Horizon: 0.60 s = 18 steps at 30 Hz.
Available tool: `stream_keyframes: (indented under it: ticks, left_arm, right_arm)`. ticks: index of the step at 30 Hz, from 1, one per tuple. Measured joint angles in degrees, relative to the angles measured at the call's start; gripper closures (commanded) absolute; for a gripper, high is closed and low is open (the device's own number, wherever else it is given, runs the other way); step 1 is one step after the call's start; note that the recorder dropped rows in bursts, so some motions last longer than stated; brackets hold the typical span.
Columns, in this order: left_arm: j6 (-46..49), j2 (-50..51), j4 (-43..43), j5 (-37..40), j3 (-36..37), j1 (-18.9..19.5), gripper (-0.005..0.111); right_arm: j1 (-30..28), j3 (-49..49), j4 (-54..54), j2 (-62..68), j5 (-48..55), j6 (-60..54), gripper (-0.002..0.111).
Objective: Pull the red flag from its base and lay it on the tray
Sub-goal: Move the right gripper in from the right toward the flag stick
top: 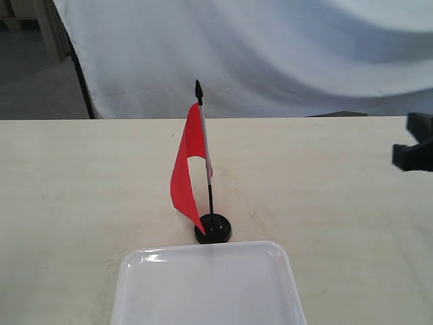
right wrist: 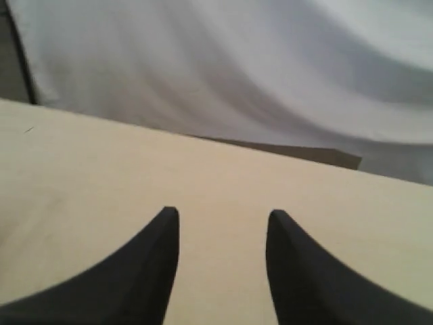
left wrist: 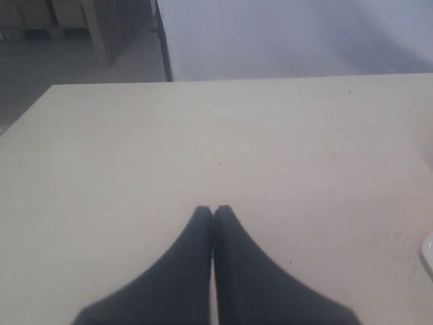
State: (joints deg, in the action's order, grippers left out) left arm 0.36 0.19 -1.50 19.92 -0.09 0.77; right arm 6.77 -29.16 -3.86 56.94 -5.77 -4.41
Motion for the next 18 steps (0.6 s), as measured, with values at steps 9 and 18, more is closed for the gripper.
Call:
stream_keyframes:
  ticks: [9, 18]
  left_arm:
    - [0.0, 0.0, 0.0, 0.0, 0.0, 0.0, 0.107]
    - [0.0, 0.0, 0.0, 0.0, 0.0, 0.0, 0.107]
  right_arm:
    - [16.9, 0.0, -0.1, 11.33, -0.87, -0.47, 0.064]
    - [28.1, 0.0, -0.1, 20.13, -11.19, -0.47, 0.064]
